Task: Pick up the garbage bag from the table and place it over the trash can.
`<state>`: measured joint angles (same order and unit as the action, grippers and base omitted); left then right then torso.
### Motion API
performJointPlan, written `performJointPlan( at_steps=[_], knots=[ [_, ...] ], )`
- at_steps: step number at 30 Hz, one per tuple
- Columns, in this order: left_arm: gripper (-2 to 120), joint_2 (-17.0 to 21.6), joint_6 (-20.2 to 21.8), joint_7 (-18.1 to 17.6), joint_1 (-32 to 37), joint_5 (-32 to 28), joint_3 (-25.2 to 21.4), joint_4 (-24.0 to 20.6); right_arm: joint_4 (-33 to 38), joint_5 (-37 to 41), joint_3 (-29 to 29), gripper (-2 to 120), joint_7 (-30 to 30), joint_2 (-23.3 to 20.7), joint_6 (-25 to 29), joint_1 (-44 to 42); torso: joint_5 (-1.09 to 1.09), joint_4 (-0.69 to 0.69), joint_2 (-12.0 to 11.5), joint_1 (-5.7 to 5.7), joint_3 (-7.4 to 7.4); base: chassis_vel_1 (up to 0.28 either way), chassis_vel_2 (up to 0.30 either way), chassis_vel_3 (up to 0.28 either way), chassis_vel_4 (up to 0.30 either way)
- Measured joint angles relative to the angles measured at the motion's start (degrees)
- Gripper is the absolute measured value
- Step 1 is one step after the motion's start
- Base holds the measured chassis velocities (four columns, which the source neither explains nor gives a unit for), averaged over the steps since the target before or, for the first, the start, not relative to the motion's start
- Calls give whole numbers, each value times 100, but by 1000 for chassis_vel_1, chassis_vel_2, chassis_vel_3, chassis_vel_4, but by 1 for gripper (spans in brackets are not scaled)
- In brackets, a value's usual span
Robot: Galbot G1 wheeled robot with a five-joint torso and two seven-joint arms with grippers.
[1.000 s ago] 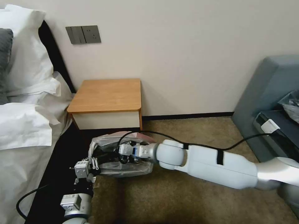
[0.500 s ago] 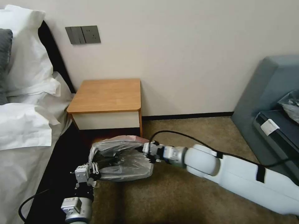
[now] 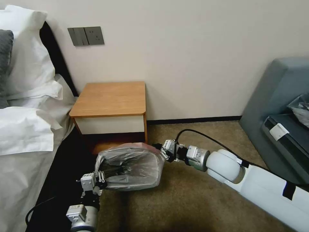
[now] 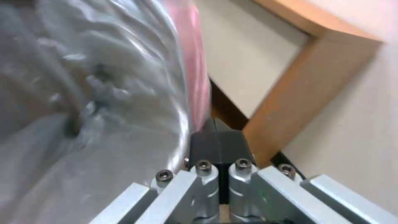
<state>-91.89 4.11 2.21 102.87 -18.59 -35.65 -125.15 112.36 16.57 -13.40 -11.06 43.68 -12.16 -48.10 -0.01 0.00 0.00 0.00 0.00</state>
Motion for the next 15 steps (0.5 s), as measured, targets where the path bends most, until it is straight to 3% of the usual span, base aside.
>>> performJointPlan(
  at_steps=[2, 4, 5, 8, 15],
  knots=[
    [7, 24, 222, 8, 12, -290, 3, -103, 6, 0, 340, 0, 71, 122, 63, -325, 1, 1, 0, 0, 0, 0, 0, 0, 0],
    [7, 68, 685, 4, 33, -595, -4, -274, 31, 0, 984, 10, 165, 390, 222, -886, 3, -1, 0, 0, 0, 0, 0, 0, 0],
    [7, 68, 685, 4, 33, -595, -4, -274, 31, 0, 984, 10, 165, 390, 222, -886, 3, -1, 0, 0, 0, 0, 0, 0, 0],
    [7, 147, 1092, -39, 41, -679, -56, -315, 41, -77, 1839, 25, 151, 731, 511, -1554, 1, 0, 0, 0, 0, 0, 0, 0, 0],
    [7, 159, 1349, -81, -15, -723, -59, -43, -92, -213, 2601, 50, 56, 1159, 957, -2223, 0, 0, 0, 0, 0, 0, 0, 0, 0]
  ],
)
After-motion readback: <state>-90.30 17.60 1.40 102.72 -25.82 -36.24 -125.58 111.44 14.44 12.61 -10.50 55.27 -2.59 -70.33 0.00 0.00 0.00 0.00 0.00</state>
